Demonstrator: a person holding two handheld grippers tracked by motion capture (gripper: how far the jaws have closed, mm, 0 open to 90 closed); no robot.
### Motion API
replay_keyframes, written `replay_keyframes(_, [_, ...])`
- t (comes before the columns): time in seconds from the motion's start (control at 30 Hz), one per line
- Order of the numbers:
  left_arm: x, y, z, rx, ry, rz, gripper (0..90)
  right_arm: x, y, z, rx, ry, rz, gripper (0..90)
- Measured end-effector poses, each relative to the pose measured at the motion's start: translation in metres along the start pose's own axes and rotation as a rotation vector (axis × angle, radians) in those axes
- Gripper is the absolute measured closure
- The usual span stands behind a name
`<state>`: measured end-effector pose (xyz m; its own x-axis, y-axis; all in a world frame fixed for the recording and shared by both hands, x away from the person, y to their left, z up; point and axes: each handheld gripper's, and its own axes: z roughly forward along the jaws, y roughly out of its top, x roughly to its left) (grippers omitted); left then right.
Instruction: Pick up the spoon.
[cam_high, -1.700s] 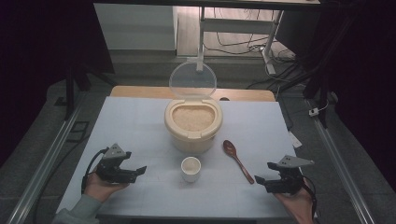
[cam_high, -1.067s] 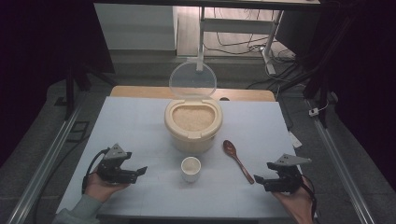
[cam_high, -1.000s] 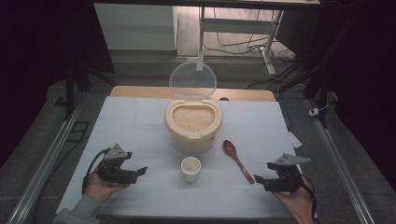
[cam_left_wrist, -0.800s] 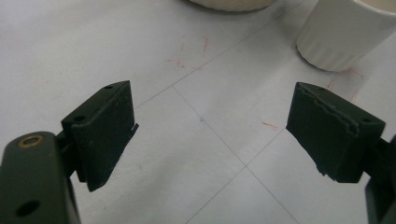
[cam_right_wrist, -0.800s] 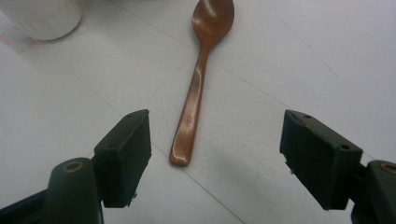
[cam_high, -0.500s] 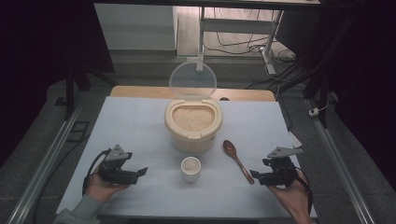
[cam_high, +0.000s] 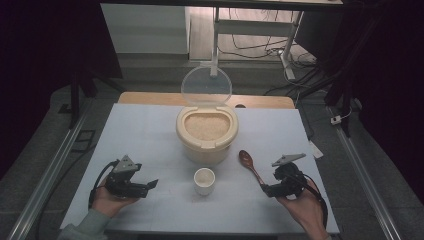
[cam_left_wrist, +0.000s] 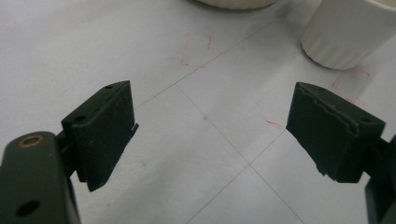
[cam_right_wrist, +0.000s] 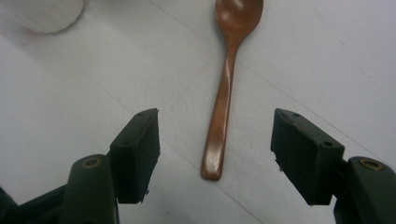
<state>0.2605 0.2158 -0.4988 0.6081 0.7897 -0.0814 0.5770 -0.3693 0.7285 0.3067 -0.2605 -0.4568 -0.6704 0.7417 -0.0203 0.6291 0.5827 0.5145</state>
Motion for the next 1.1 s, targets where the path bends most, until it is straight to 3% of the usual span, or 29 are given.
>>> replay_keyframes(0.4, [-0.001, 0.0, 0.003, 0.009, 0.0, 0.012, 14.7, -0.002, 0.021, 0.023, 0.109, -0.015, -0.003, 37.4])
replay_keyframes(0.77, [-0.001, 0.0, 0.002, 0.01, -0.002, 0.016, 14.7, 0.003, 0.02, 0.044, 0.202, -0.041, -0.032, 42.9])
replay_keyframes(1.1, [-0.001, 0.0, 0.003, 0.015, 0.002, 0.014, 14.6, 0.002, 0.021, 0.049, 0.232, -0.042, -0.022, 51.1])
